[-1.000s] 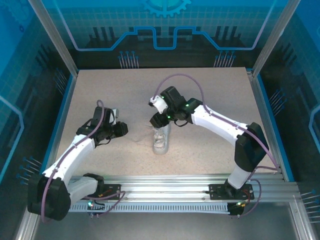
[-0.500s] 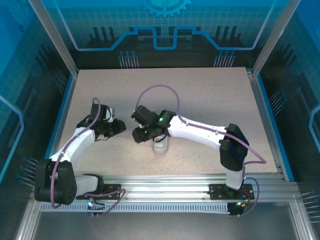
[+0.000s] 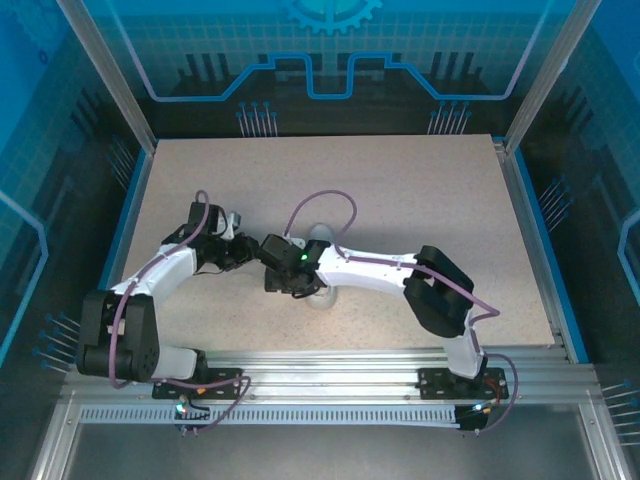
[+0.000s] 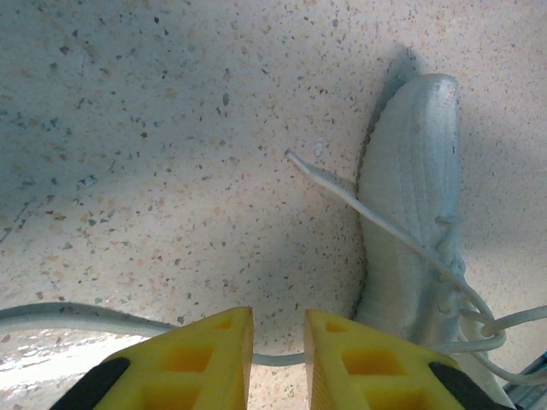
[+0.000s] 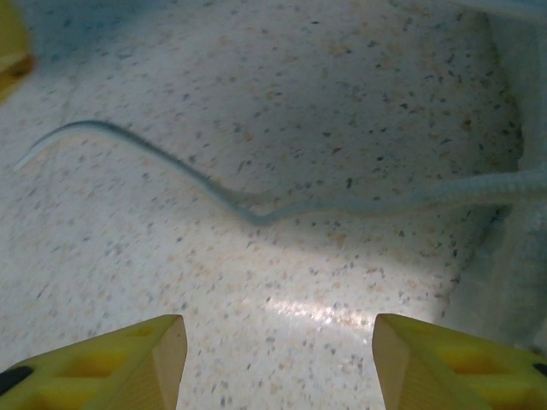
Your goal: Tie the shoes
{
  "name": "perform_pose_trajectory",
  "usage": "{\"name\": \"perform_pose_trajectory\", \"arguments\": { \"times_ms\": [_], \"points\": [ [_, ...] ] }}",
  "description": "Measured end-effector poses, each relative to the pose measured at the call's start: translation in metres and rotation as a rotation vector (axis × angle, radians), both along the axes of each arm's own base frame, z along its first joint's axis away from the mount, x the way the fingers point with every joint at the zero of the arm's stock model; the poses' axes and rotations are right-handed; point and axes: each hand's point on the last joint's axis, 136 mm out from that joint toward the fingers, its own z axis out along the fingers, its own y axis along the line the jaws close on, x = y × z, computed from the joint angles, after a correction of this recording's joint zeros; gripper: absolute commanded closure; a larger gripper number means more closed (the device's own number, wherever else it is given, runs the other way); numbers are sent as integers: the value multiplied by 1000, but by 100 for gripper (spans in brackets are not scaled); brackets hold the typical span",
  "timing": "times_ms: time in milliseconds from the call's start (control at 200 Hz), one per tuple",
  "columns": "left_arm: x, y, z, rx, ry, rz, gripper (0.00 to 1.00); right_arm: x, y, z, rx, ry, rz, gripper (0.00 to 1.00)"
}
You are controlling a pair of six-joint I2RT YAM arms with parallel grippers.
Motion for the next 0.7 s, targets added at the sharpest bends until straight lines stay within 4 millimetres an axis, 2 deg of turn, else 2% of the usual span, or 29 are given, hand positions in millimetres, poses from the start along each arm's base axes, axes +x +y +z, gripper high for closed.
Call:
{"name": "perform_pose_trajectory", "arguments": {
  "times_ms": [160,260,390,535,645,695],
  "points": [
    [1,-2,2,-9,-9,-6,78,18,12,-11,-29,-30,-66,40],
    [1,-2,4,-10,-16,-6,78,29,22,-18,-35,-49,-87,46],
    [1,-2,10,-9,-33,-8,78,32,26,-33,-59,-42,-87,66],
    [0,0,16,0,-57,-9,77,29,25,-33,-49,-47,-59,100],
    [0,0,30,9,-115,-19,77,20,12,-23,-46,-52,-19,100],
    [1,0,38,12,-148,-24,77,16,8,-10,-27,-58,-1,100]
  ]
}}
